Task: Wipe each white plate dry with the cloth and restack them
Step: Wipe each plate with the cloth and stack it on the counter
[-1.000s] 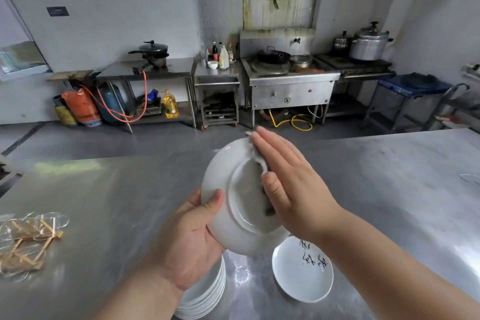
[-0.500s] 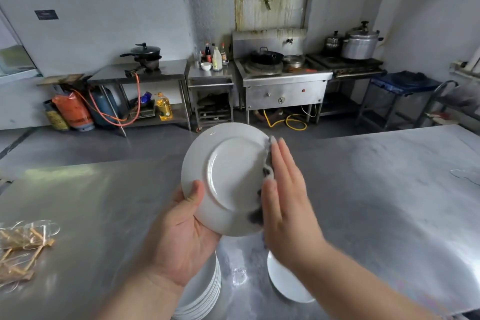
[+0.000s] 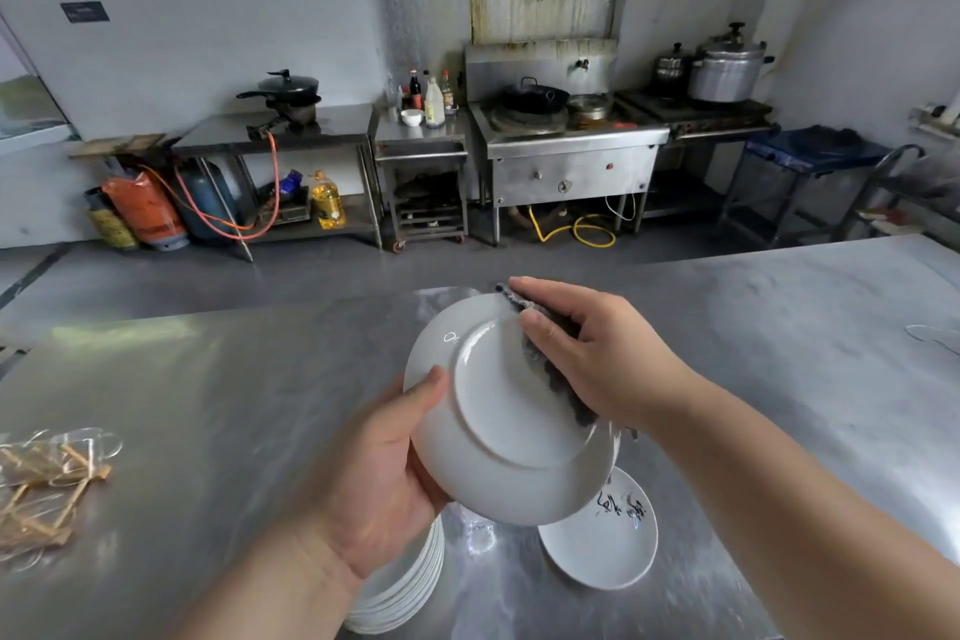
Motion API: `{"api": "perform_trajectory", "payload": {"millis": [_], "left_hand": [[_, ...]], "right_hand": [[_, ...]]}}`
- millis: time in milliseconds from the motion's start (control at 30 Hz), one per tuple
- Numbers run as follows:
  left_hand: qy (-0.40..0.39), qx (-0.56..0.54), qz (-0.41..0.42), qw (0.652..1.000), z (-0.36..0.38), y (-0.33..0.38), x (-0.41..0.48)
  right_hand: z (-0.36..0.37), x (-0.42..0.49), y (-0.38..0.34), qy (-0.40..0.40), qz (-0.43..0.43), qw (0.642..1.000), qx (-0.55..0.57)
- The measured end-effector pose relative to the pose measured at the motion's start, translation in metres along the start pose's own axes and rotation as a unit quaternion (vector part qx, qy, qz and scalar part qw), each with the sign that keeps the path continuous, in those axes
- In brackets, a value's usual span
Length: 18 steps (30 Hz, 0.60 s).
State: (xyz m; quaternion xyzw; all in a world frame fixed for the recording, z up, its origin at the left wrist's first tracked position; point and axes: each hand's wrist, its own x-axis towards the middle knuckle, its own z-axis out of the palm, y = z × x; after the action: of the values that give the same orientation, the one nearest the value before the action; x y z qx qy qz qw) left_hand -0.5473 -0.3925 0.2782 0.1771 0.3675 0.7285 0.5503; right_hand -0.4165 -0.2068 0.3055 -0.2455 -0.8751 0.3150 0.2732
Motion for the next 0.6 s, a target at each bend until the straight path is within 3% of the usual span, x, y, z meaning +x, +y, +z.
{"api": "perform_trajectory", "payload": {"millis": [67,167,333,467,600], "left_hand": [[0.008,-0.007,0.025,1.0,0.004,0.004,0.001],[0.009,-0.046,0.051,0.998,0.003,0.005,0.004],[-0.048,-0.064,0.063,0.995,-0.002,0.001,0.007],[-0.072,-0.079,0.082,0.991,0.003,0.001,0.01],[-0.058,-0.074,0.085,0.992,0.01,-0.004,0.014]], "right_hand": [[0.004,-0.007,-0.004,0.019,-0.013,1.0,0.019],[0.036,-0.041,-0.015,0.087,0.04,0.994,0.043],[0.039,-0.046,-0.024,0.098,0.016,0.993,-0.058],[0.003,-0.005,-0.017,0.097,0.038,0.994,0.027],[0.048,-0.043,-0.028,0.154,0.079,0.98,0.101]]}}
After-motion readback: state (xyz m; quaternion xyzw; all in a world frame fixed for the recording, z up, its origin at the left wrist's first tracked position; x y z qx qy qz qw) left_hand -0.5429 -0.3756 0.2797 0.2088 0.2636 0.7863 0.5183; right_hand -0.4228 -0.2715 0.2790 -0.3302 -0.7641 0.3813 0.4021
